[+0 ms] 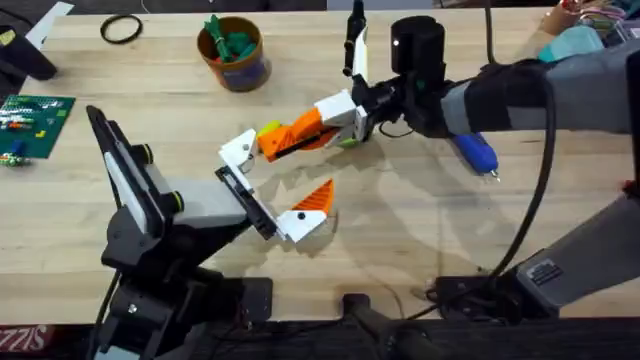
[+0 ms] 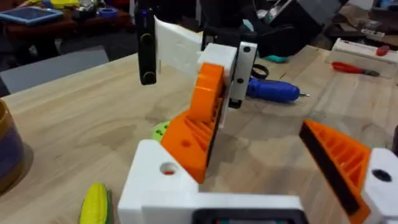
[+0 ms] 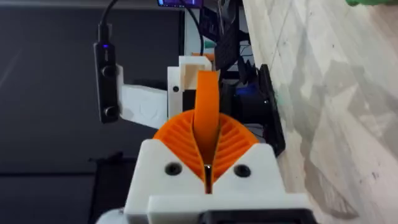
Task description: Pick up the gripper from the table and insert it into the empty holder that is missing its gripper. Then pick up a screw, insert it into the mounting hole, and use the screwdriver to tighten it. Finally, clean up the table by picking up the vegetable and placing it into the bucket.
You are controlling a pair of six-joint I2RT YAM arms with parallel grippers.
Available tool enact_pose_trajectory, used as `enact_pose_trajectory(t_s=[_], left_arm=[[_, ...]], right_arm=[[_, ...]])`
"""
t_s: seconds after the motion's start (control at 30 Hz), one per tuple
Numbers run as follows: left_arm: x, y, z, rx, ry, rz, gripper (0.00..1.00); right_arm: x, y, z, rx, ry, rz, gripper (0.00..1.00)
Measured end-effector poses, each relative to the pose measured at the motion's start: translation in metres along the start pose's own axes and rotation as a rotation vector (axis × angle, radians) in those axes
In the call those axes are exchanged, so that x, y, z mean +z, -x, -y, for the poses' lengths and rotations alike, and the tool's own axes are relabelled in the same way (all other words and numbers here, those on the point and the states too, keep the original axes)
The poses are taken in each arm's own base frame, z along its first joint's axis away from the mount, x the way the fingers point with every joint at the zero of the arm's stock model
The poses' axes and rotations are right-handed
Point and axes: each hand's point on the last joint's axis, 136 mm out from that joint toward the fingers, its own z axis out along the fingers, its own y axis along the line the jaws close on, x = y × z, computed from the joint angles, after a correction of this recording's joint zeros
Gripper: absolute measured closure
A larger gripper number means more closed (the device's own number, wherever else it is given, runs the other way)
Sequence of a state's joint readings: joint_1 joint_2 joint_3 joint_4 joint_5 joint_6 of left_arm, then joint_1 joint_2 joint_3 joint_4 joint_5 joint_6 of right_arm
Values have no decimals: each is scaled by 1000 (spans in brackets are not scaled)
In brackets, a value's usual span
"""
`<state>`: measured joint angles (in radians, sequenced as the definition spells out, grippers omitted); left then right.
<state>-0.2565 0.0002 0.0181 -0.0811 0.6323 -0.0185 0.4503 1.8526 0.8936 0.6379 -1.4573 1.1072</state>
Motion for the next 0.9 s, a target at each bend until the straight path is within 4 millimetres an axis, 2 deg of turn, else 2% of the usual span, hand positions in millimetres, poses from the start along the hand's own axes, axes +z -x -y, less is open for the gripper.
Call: enact_pose_trajectory(t_s=[0.53, 0.9], left_arm=[[0, 0, 0, 0, -1, 0, 15], [0, 0, 1, 0, -3, 0, 14]], right_arm=[[0, -6, -12, -89, 30, -49, 987], [1, -4, -8, -42, 21, -36, 987]])
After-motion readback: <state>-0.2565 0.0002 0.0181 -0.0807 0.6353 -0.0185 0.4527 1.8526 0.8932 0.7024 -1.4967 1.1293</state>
